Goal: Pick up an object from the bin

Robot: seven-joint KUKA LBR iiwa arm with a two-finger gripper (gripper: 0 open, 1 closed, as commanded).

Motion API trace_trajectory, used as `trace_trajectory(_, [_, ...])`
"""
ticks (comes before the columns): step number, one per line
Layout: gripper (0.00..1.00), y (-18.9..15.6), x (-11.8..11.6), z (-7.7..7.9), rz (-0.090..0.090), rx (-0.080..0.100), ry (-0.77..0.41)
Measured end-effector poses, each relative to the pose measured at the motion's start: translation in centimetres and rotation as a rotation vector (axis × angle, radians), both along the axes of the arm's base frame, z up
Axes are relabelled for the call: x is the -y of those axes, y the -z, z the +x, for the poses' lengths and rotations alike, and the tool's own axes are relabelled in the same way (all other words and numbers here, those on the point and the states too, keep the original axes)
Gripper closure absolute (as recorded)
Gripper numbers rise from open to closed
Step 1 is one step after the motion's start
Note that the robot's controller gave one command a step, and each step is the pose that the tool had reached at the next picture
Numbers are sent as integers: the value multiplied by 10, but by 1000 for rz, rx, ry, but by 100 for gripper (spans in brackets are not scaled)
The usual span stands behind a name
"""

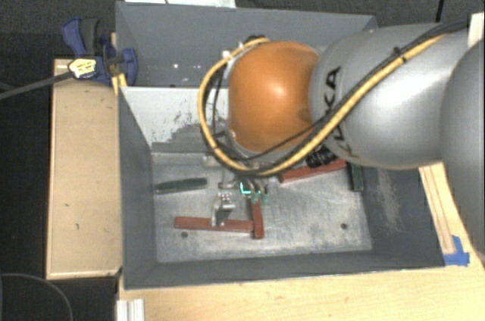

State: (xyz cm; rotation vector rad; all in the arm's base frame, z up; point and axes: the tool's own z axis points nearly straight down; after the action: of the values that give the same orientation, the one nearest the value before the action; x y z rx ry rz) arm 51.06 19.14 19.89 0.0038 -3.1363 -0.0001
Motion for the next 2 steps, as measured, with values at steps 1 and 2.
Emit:
trace_trajectory(1, [0, -4, 1, 2, 1, 7, 5])
trace_trajectory(2, [0, 55, -28, 33, 3, 12, -143])
